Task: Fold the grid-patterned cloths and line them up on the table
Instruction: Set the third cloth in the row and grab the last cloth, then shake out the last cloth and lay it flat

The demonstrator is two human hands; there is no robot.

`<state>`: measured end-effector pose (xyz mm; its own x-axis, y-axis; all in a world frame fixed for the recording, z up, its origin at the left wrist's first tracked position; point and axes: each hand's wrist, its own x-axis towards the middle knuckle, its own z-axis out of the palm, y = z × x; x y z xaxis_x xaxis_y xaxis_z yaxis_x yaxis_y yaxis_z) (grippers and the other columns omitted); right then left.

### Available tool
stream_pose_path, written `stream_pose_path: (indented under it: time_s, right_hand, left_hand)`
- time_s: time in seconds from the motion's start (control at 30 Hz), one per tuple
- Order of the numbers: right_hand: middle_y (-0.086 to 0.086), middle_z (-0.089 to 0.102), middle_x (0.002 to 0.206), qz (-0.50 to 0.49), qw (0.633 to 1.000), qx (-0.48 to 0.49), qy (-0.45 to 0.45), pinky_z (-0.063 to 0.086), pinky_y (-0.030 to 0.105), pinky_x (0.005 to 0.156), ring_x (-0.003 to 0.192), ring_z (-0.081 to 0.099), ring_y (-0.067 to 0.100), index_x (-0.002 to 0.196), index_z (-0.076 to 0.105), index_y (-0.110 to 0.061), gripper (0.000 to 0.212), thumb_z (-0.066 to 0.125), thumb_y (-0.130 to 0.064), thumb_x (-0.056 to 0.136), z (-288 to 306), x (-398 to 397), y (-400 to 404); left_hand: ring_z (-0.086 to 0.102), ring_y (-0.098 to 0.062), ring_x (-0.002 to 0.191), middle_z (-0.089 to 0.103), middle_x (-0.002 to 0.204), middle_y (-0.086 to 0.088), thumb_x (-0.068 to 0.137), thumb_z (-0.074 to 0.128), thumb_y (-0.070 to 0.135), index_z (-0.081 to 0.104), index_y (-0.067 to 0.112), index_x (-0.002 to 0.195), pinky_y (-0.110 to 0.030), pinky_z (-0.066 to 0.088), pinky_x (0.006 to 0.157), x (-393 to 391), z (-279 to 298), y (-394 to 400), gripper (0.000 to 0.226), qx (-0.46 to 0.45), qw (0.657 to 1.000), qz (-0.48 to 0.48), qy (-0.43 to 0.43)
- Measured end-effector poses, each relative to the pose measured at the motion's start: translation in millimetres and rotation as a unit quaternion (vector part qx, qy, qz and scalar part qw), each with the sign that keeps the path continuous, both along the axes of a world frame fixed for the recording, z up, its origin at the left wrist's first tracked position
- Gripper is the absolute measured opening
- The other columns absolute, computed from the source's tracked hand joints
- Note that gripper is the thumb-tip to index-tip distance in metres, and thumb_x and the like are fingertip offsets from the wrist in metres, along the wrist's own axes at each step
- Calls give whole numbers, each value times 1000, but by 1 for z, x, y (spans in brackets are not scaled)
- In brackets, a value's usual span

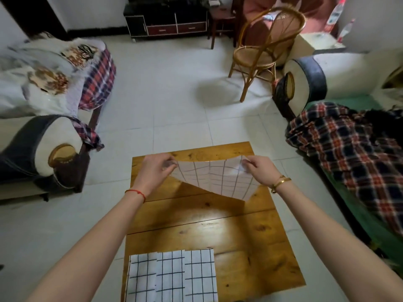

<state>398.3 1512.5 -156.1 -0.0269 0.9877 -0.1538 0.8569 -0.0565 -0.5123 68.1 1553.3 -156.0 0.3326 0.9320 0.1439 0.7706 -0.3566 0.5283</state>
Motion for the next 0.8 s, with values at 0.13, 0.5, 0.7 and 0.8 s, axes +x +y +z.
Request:
stream_pose_path:
  time_s: [0.13,0.5,0.7,0.8]
  right_hand:
    - [7,58,67,14,999,21,-28,31,29,55,64,51,22,72,59,-3,31,47,-19,96,37,11,6]
    - [-1,45,57,70,990,121,-17,27,25,51,53,40,11,63,48,-10,33,56,-22,93,124,13,4]
    - [18,56,67,100,986,134,-10,34,34,57,62,51,28,74,56,3,38,57,-30,92,154,18,6]
    - [13,47,64,136,984,118,-1,33,34,59,59,44,24,76,55,6,41,57,-32,92,166,21,3]
  left_hand:
    - [65,-11,87,72,91,6,86,69,26,71,17,90,-29,52,81,-4,38,-7,10,24,1000,17,-1]
    - [66,-7,87,73,91,4,86,71,21,72,15,92,-30,55,82,-16,127,-37,9,92,994,36,-47]
    - [61,11,72,68,88,5,86,70,10,72,13,97,-13,53,70,-22,168,-58,12,103,991,45,-78]
    - [62,13,78,71,91,4,85,70,8,73,12,96,-9,52,73,-27,181,-68,12,83,991,32,-99]
